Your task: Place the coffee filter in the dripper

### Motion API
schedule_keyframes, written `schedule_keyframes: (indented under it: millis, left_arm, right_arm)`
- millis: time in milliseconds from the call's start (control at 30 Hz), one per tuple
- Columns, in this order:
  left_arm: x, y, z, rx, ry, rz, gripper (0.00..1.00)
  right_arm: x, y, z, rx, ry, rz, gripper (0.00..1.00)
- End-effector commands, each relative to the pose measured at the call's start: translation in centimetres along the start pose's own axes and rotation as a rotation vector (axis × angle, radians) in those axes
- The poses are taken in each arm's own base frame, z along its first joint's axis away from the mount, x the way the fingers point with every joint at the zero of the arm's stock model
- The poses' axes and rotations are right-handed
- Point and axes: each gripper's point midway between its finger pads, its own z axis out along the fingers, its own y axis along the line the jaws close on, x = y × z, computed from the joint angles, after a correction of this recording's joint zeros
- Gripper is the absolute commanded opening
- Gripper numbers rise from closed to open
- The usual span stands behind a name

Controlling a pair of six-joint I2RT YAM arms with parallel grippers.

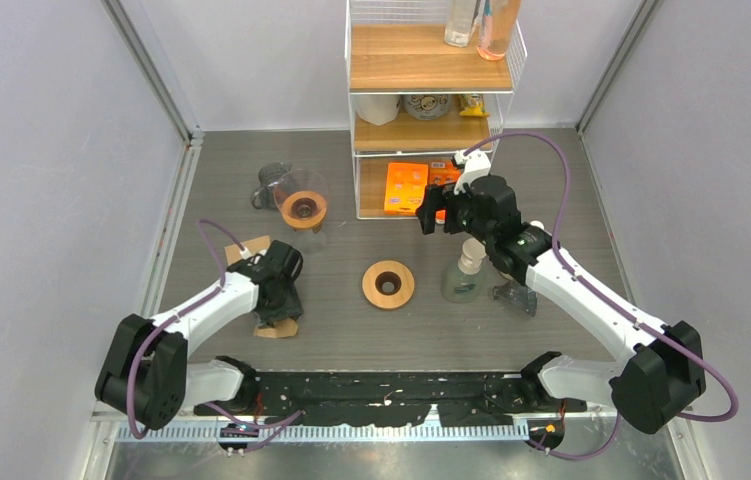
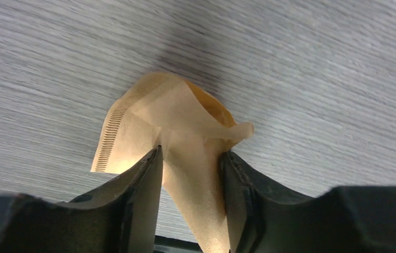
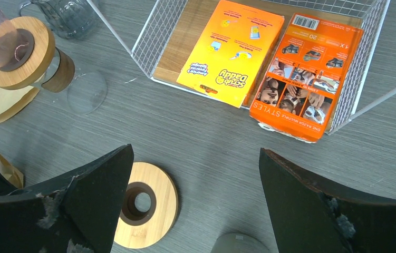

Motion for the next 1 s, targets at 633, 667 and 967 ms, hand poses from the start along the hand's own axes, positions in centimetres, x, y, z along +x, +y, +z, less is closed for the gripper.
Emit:
schedule_keyframes:
  millis: [633, 667, 967]
  left_arm:
    - [-0.6, -9.2, -9.5, 0.742, -0.229, 0.286, 0.29]
    - [-0.4, -9.7, -9.9, 0.783, -0.237, 0.299, 0.29]
    - [-0.8, -12.7, -13.6, 1.023, -0.346, 0.375, 0.29]
  right_arm:
    - [-2.1, 8.2, -2.6, -0.447, -0.004, 0.080, 0.96]
    - [-2.0, 8.9, -2.8, -0.486, 0.007, 0.093, 0.96]
    - [0.1, 15.0, -2.2, -0.488, 0.098, 0.240, 1.00]
